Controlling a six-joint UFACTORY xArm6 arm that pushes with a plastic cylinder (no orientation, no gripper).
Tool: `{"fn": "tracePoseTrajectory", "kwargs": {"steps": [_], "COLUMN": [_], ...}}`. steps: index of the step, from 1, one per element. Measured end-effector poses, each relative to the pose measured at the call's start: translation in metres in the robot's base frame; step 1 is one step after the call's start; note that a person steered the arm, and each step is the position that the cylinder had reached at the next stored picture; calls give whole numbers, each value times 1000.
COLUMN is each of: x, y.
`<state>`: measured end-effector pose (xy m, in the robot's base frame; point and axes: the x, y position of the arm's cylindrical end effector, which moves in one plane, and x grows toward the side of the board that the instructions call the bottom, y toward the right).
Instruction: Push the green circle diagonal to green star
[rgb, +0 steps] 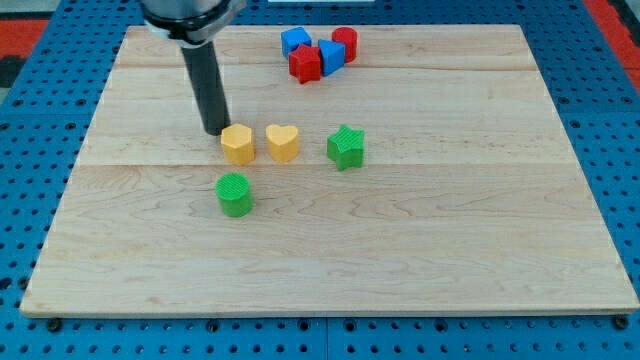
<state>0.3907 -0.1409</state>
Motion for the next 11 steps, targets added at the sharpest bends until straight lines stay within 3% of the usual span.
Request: {"fn": "tracePoseTrajectory", "kwargs": {"steps": [1,2,4,5,7,8,9,11], "x": [50,69,94,94,117,132,132,145], "y": [-45,-11,116,38,-20,34,126,187]}}
